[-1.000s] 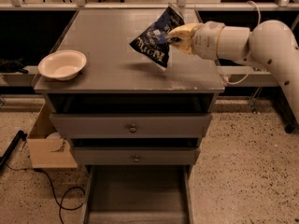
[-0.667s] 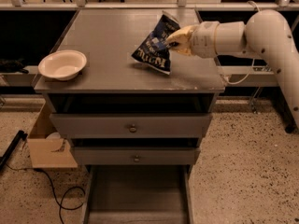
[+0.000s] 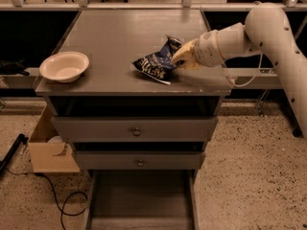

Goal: Pick blue chip bag from bottom drawer and place on counter

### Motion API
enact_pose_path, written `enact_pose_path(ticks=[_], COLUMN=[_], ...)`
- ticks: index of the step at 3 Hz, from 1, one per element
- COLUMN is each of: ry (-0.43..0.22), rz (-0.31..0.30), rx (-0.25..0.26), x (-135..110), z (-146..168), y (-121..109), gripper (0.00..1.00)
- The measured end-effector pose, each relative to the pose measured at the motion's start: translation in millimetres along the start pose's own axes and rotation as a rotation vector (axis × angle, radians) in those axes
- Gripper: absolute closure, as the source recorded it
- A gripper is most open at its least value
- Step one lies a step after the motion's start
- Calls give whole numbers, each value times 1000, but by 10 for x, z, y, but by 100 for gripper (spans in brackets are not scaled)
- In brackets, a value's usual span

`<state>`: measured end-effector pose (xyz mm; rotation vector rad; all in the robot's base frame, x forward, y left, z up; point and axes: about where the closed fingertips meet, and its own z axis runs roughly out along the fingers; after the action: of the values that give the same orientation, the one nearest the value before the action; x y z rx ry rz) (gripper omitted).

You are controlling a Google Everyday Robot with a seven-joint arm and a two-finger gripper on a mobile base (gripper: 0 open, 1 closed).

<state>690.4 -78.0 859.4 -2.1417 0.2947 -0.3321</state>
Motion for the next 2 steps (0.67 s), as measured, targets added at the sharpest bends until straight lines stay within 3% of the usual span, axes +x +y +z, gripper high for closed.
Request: enact_pose_path(ticks=[2], ry=[-7], rz=[13], rx=[28], x=[6], z=[-1], y=[-16], gripper=[100])
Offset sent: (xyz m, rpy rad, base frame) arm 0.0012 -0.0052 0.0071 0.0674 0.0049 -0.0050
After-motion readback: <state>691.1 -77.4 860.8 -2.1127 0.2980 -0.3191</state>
